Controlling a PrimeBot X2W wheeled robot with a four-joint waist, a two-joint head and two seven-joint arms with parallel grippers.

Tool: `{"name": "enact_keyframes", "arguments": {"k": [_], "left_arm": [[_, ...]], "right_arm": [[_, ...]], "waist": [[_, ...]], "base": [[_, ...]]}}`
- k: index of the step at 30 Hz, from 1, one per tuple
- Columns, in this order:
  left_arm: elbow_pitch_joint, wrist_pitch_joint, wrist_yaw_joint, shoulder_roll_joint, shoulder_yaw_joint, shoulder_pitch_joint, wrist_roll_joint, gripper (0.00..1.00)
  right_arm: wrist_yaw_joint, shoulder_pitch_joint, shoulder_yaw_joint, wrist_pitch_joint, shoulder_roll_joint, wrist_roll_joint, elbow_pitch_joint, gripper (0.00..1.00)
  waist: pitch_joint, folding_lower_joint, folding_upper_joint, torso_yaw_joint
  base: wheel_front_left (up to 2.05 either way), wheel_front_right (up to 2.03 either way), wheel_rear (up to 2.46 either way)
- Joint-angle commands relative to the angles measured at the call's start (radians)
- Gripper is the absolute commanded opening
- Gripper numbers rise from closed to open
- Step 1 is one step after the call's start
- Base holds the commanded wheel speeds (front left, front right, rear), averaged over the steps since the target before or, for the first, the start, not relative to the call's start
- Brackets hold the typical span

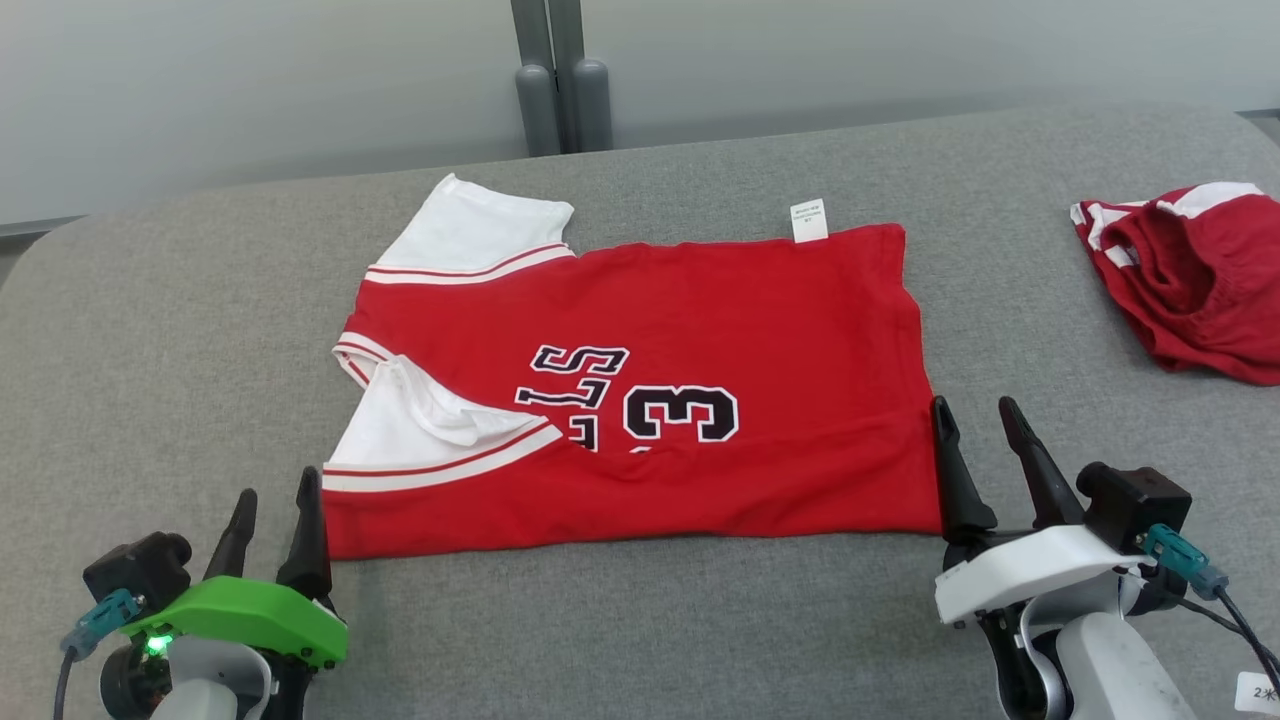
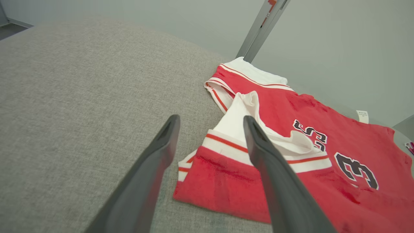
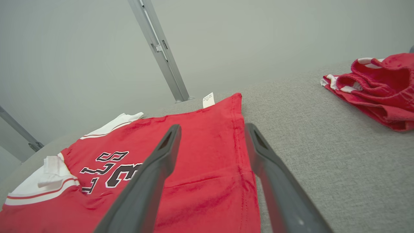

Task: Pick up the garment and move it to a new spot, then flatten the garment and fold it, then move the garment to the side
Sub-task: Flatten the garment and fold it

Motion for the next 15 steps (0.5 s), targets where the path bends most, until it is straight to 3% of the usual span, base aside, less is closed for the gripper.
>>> {"name": "enact_keyframes", "arguments": {"k": [1, 7, 15], "left_arm": [[0.012, 0.017, 0.008, 0.009, -0.002, 0.014, -0.002, 1.00], [0.098, 0.105, 0.039, 0.001, -0.011, 0.018, -0.024, 1.00], [0.164, 0.128, 0.072, -0.005, -0.008, -0.018, -0.036, 1.00]], "right_arm": [[0.000, 0.015, 0.003, -0.003, -0.002, -0.005, -0.008, 1.00], [0.000, 0.032, 0.026, -0.003, -0.003, 0.000, -0.018, 1.00], [0.000, 0.023, 0.028, -0.003, -0.003, -0.004, -0.022, 1.00]], "waist": [[-0.011, 0.0000, 0.0000, 0.006], [-0.009, 0.0000, 0.0000, -0.011], [0.009, 0.0000, 0.0000, -0.039]], "base": [[0.00, 0.00, 0.00], [0.00, 0.00, 0.00], [0.00, 0.00, 0.00]]}}
